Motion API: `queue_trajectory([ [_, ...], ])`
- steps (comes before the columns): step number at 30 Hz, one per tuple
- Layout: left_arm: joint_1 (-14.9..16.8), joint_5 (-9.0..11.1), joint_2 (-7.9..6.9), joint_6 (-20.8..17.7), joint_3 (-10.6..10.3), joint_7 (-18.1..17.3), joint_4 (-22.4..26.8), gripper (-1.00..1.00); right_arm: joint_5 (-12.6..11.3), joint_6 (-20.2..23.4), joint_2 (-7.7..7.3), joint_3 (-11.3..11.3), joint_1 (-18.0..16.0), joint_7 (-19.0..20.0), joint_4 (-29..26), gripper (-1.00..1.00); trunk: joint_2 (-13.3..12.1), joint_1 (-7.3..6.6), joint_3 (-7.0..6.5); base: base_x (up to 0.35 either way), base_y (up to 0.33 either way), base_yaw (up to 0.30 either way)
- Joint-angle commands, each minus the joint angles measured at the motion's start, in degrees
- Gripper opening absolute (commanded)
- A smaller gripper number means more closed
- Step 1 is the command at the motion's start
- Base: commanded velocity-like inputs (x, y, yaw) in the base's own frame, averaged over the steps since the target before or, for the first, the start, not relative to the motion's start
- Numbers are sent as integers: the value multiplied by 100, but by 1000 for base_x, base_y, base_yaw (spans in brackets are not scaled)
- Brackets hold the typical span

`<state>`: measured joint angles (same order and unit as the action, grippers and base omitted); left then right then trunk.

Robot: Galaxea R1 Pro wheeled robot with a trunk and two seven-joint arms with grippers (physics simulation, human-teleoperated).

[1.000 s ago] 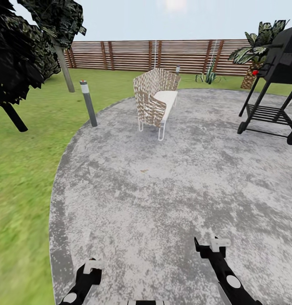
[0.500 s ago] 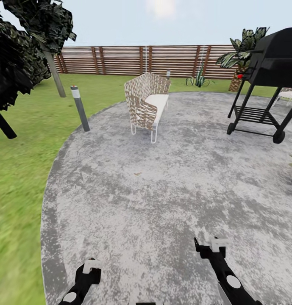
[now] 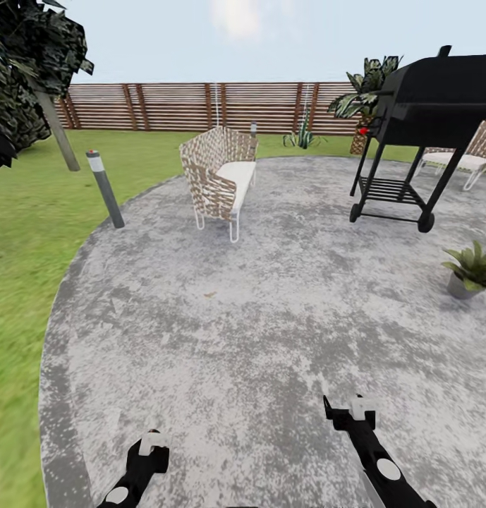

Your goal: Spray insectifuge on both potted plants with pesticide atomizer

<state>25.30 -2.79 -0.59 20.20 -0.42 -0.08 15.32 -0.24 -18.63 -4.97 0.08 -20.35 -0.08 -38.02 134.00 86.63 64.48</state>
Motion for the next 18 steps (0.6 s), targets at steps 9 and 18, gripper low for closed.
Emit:
queue_trajectory([
  [9,1,-29,-3,35,13,-1,5,-100,-3,-18,-2,1,-4,-1,5,100,1,-1,-58,12,0,-225],
  [18,1,-29,-3,29,18,-1,6,-100,-3,-18,0,1,-4,-1,5,100,1,-1,-120,274,-63,-225],
])
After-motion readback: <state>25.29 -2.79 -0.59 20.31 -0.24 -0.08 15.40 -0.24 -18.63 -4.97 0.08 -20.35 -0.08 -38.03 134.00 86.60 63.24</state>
